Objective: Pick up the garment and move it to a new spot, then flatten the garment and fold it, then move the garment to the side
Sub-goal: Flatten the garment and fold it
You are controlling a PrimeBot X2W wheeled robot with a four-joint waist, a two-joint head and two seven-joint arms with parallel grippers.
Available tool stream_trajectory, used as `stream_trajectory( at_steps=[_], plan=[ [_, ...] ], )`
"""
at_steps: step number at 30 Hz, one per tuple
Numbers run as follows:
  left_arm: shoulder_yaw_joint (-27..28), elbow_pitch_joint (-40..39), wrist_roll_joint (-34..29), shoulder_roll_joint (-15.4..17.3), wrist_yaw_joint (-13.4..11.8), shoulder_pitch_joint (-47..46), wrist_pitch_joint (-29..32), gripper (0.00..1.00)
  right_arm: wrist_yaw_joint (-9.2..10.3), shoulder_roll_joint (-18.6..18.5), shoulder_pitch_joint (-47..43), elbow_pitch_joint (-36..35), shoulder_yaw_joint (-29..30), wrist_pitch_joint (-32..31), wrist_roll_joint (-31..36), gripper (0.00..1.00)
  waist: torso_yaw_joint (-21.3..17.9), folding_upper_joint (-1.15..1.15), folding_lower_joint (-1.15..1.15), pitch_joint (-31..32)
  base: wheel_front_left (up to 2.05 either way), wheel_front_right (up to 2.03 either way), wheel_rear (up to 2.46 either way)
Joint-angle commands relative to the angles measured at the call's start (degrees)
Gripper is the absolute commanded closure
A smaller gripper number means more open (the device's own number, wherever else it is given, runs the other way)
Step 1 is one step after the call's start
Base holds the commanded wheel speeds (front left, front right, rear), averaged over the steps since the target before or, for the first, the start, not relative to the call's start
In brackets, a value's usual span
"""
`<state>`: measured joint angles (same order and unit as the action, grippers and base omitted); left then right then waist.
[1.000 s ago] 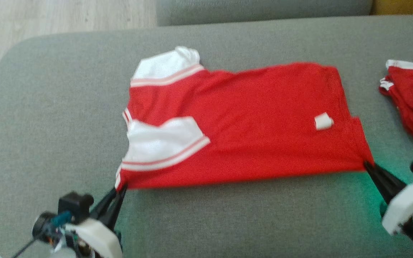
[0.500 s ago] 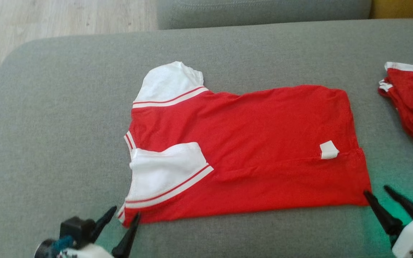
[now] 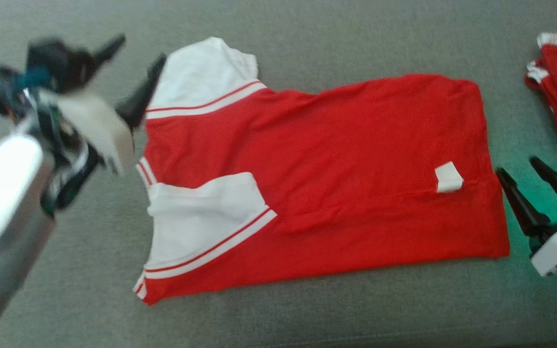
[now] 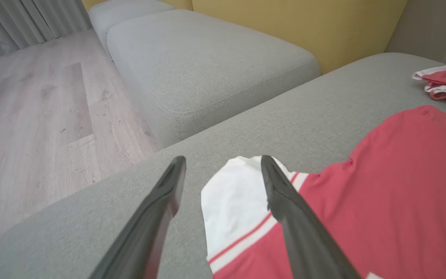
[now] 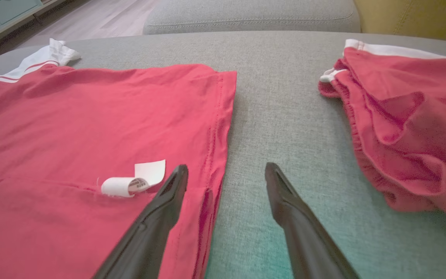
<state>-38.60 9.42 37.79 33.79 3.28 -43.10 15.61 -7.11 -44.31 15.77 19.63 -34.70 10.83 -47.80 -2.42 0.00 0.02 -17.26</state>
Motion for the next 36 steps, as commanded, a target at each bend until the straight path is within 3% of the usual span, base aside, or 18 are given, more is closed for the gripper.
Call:
stream_trajectory(
  at_steps=[1, 5, 10, 18, 20, 21, 29, 36],
  plan=[
    [2.54, 1.16, 0.31, 0.77, 0.71, -4.73, 1.58, 0.0, -0.37, -1.02, 0.32, -1.32, 0.53, -0.11, 0.99, 0.0, -2.65, 0.0, -0.02, -3.35, 0.0, 0.0, 0.0],
    [1.54, 10.79, 1.57, -1.25, 2.38, -13.03, 7.14, 0.0, -0.37, 1.12, 2.06, -2.34, 1.09, -0.86, 3.1, 0.0, -5.22, 0.0, -0.02, -6.48, 0.0, 0.0, 0.0],
    [0.21, 21.38, 1.79, -0.88, 3.41, -18.51, 10.73, 0.0, -0.37, 3.22, 4.08, -2.58, 0.91, -1.03, 4.31, 0.0, -8.2, 0.0, -0.02, -9.05, 0.0, 0.0, 0.0],
    [-5.08, 28.65, 1.35, 1.04, 4.14, -19.98, 12.09, 0.0, -0.37, 4.75, 5.91, -1.07, 0.14, -0.28, 5.1, 0.0, -10.09, 0.0, -0.02, -10.78, 0.0, 0.0, 0.0],
    [-7.29, 27.85, 1.54, 1.56, 4.17, -20.08, 11.73, 0.86, -0.37, 4.79, 6.16, -0.73, 0.14, -0.01, 5.2, 0.0, -10.06, 0.0, -0.02, -10.94, 0.0, 0.0, 0.0],
    [-8.31, 27.13, 2.17, 1.83, 4.18, -20.03, 11.42, 1.0, -0.37, 4.73, 6.36, -0.64, 0.18, 0.13, 5.27, 0.0, -9.99, 0.0, -0.02, -10.96, 0.0, 0.0, 0.0],
    [-14.58, 20.82, 5.6, 4.69, 4.2, -23.26, 5.96, 1.0, -0.37, 3.03, 11.45, -1.74, 1.79, -0.33, 2.74, 0.0, -8.14, 0.0, -0.02, -10.97, 0.0, 0.0, 0.0],
    [-18.61, 17.42, 6.09, 4.56, 4.2, -28.56, 3.31, 1.0, -0.37, 1.69, 22.96, 0.3, -2.17, -7.21, -0.16, 0.0, -4.93, 0.0, -0.02, -12.47, 0.0, 0.0, 0.0]
  ],
)
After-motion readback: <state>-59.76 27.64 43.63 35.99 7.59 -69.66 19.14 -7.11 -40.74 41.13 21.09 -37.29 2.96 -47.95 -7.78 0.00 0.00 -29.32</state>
